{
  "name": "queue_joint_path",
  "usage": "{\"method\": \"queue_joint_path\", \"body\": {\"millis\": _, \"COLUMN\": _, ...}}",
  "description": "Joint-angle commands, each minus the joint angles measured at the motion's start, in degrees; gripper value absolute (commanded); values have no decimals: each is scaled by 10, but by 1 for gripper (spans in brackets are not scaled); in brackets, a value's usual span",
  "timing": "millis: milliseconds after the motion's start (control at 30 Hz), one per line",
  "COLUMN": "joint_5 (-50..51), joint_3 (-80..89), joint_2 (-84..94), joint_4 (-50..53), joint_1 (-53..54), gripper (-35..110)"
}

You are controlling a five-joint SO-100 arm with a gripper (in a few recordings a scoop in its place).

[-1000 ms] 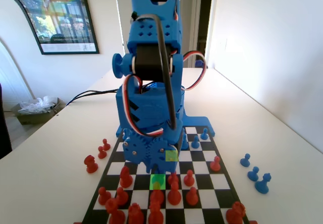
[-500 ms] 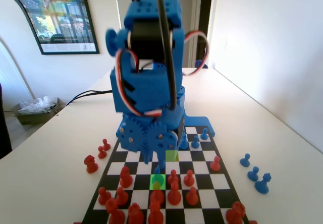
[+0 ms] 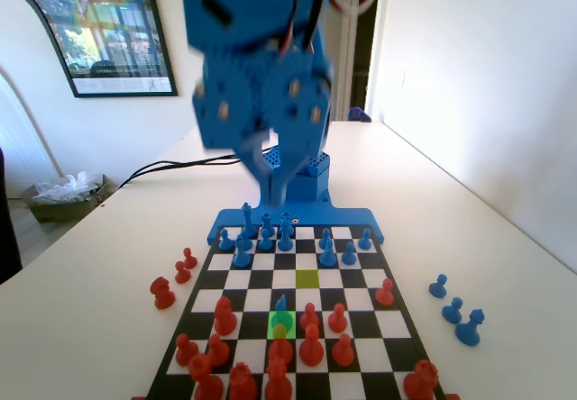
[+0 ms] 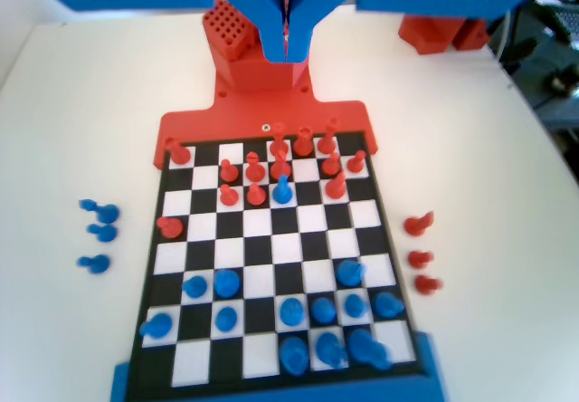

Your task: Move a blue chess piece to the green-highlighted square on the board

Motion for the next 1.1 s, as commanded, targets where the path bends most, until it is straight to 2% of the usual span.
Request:
{"method": "queue_joint_path", "body": {"millis": 0, "joint_5": -51, "joint_3": -13, "joint_2": 140, "joint_4": 59, "joint_1": 14, "gripper": 1}}
{"method": "queue_joint_path", "body": {"millis": 433, "joint_5": -95, "joint_3": 153, "joint_2": 439, "joint_4": 181, "joint_1": 4, "gripper": 1}}
{"method": "queue_joint_path", "body": {"millis": 700, "joint_5": -87, "joint_3": 272, "joint_2": 566, "joint_4": 152, "joint_1": -38, "gripper": 1}}
{"method": "queue_joint_path", "body": {"millis": 1067, "joint_5": -75, "joint_3": 317, "joint_2": 607, "joint_4": 86, "joint_1": -55, "gripper": 1}}
